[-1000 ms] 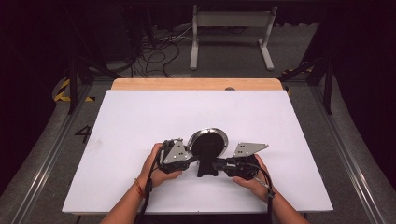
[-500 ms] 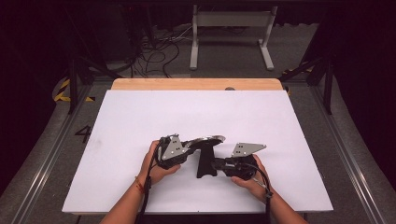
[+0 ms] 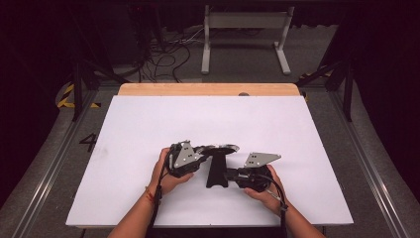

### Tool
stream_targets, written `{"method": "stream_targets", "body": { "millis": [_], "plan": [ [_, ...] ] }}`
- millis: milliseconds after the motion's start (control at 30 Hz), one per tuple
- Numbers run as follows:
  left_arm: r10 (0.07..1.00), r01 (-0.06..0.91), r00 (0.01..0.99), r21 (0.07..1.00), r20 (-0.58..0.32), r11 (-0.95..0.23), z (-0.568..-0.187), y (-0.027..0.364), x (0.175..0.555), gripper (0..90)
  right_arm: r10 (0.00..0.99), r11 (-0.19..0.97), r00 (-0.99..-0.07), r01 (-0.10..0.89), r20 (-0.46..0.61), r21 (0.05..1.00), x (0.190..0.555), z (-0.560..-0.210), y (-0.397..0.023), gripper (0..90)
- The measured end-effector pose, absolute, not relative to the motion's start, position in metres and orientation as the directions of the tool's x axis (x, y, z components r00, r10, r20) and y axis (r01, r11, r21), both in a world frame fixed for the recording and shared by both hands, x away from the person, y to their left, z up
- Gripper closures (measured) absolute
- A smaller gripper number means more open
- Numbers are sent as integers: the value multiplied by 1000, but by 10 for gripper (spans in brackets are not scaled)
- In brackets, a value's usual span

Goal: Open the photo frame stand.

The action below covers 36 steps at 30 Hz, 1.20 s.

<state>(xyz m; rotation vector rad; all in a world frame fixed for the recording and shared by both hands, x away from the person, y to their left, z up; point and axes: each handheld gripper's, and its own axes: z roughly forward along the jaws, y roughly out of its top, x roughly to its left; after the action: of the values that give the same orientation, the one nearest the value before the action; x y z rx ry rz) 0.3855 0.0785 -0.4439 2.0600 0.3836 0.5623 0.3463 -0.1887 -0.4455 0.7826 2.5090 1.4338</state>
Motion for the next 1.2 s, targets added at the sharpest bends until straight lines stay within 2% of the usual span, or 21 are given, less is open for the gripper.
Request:
{"method": "stream_targets", "body": {
  "millis": [867,967,1200],
  "plan": [
    [502,71,837,866,218,-495,-443,81,388,640,505,429,-854,372,123,823,345,-450,-187,802],
    [501,79,843,875,198,-478,-443,82,388,592,506,437,-855,369,115,820,344,-450,-186,802],
    [495,76,847,878,193,-473,-439,88,387,584,509,445,-855,365,105,817,343,-450,-186,802]
  ]
}}
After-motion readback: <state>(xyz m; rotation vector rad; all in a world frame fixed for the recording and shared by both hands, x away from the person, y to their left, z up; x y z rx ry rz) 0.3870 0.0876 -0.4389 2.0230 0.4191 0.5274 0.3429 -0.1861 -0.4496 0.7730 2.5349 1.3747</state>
